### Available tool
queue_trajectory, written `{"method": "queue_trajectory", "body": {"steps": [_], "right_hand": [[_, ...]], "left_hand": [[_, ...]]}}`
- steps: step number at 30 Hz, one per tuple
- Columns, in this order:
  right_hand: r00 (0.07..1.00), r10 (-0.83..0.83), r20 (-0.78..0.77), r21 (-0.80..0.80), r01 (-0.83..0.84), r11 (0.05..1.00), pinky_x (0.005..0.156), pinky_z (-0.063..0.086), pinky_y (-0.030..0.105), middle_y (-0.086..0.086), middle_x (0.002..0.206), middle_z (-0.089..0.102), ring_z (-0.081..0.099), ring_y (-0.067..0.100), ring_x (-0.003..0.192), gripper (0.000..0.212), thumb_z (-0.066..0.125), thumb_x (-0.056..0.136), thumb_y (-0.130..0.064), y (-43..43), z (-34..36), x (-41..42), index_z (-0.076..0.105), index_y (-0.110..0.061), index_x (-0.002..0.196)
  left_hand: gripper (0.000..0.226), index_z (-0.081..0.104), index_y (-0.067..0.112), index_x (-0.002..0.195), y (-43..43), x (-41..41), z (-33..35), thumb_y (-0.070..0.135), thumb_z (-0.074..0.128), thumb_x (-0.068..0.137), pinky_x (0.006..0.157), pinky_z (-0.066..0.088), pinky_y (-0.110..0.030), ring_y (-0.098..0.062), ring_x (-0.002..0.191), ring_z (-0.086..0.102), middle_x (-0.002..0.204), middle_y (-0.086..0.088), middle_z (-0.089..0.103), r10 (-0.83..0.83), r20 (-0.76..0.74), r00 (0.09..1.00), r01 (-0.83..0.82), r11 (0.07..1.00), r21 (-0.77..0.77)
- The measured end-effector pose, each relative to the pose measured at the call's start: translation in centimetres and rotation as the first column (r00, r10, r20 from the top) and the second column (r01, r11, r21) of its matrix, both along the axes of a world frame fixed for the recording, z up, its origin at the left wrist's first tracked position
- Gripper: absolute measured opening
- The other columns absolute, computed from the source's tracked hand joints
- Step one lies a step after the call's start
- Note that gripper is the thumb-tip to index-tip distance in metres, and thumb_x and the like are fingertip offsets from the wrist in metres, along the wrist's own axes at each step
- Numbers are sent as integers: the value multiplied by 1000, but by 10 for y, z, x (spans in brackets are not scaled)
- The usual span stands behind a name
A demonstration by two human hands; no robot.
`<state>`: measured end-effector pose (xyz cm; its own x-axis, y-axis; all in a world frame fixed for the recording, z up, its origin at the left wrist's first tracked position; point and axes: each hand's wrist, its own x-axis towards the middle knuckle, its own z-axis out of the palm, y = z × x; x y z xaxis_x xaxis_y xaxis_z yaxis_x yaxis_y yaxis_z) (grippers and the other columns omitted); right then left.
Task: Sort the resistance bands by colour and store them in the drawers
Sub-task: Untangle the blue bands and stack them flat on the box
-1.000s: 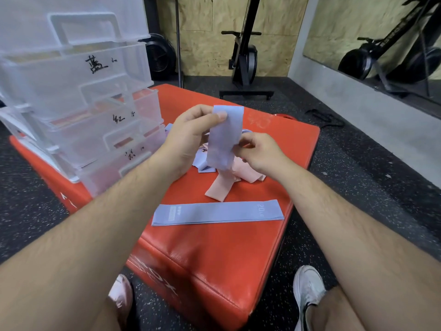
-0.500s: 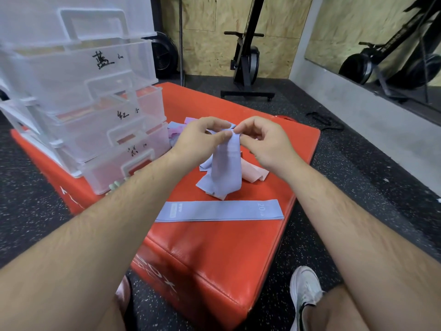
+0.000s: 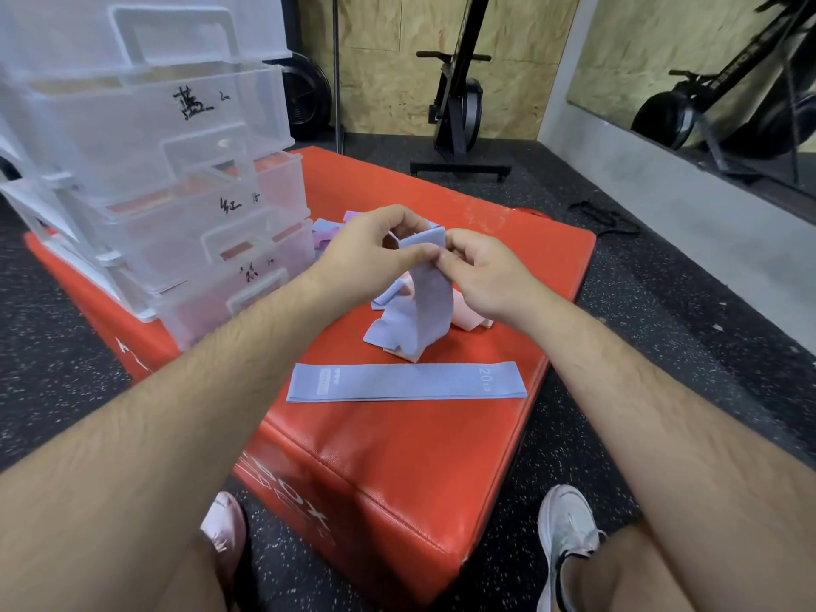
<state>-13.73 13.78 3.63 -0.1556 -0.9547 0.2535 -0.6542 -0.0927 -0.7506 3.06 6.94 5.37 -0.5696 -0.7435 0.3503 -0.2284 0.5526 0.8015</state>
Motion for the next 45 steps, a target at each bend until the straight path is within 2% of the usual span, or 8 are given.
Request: {"method": "queue_trajectory", "body": {"steps": [6,8,15,23,26,31,38,45], "right_hand": [[981,95,171,51,-105,993,77,45,46,35,102,61,49,19,85,62,63,82,-53,1,-4,4,60,2,112],[979,114,168,59,-126,990,73,39,41,24,87,60,46,21,80,72,64,77,-57,2,-3,2,57,8,106],[967,144,212,306,-205,930,74,44,42,23,94,64,56,23,82,34,80,81,-26,17,-8,-24,66,-6,105],[983,36,180,449,-114,886,86,51,29,19,100,74,66,19,88,24,74,85,-2,55,-11,-74,69,-3,109],[983,-22,183,481,-70,874,70,48,18,4,82,71,62,12,75,21,69,88,1,68,-18,-87,69,-3,108],[966,-153,206,530,22,848,67,52,25,18,95,65,55,23,78,19,64,94,-5,77,-39,-94,67,0,112],[961,-276,8,472,240,848,48,46,18,11,75,68,61,15,61,13,69,89,-5,76,-67,-73,66,-9,101],[954,-299,-38,467,281,838,56,53,30,6,91,68,64,16,69,14,66,90,-10,74,-76,-66,62,-15,102]], "left_hand": [[7,63,17,87,6,0,1,20,67,92,55,35,-10,2,57,43,67,13,54,11,-74,997,-14,999,-39],[9,61,16,85,7,2,1,20,65,92,55,37,-13,-1,59,44,69,10,54,39,-110,993,-42,999,-24],[15,57,18,81,-13,29,3,23,64,93,51,44,-21,-13,59,52,81,-6,57,282,-309,908,-168,922,349],[27,46,25,72,-32,68,-17,15,60,92,45,38,-20,-19,65,58,73,0,59,443,-167,881,-281,774,568],[20,50,25,76,-28,81,-26,16,59,91,53,37,-25,-16,63,61,74,1,60,410,-32,912,-333,782,527],[6,60,19,81,-8,93,-46,19,66,84,49,39,-23,-19,54,58,75,-9,63,383,122,916,-389,769,507],[24,51,12,68,13,96,-80,16,62,89,47,38,-24,-21,47,46,67,-10,50,381,371,847,-506,793,340],[18,56,9,74,15,106,-99,16,59,91,51,49,-26,-25,54,52,70,-14,54,366,405,838,-509,790,341]]}}
